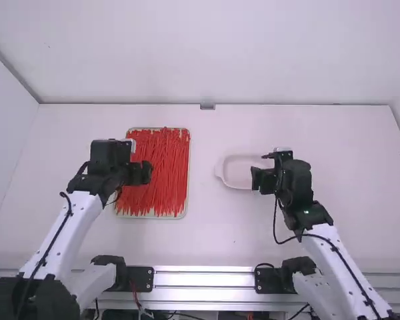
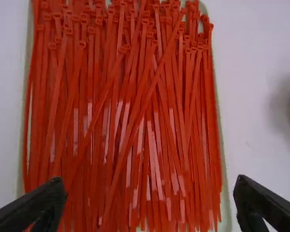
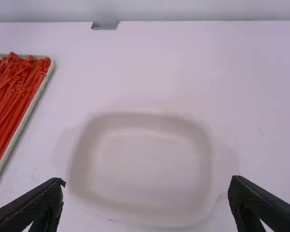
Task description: Fasten the cable tie
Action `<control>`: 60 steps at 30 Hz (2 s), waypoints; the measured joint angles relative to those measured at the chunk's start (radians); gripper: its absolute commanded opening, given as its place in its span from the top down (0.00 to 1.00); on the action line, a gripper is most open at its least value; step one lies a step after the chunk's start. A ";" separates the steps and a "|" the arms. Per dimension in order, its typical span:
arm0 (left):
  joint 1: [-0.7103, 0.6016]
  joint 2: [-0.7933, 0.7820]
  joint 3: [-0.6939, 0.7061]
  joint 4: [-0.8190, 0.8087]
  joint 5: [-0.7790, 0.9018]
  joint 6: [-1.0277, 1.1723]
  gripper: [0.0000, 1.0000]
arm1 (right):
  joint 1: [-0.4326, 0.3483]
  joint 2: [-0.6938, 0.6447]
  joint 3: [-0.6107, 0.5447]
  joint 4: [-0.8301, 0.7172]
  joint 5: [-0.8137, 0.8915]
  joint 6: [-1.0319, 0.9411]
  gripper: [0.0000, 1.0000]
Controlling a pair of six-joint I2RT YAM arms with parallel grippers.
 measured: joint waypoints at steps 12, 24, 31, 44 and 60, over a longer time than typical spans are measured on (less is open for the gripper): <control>0.000 0.080 0.051 -0.033 0.014 -0.025 0.01 | 0.060 0.065 0.050 -0.056 0.035 0.011 0.01; 0.001 0.081 0.052 -0.038 0.002 -0.101 0.01 | 0.045 0.113 0.055 0.026 0.036 0.014 0.01; 0.001 0.081 0.052 -0.035 0.002 -0.129 0.01 | 0.067 0.163 0.056 0.084 0.037 0.013 0.01; 0.001 0.081 0.052 -0.024 -0.039 -0.086 0.01 | 0.069 0.187 0.060 0.071 0.035 -0.005 0.01; 0.001 0.289 0.260 -0.024 -0.051 -0.045 0.01 | 0.069 0.187 0.121 -0.004 -0.007 -0.008 0.01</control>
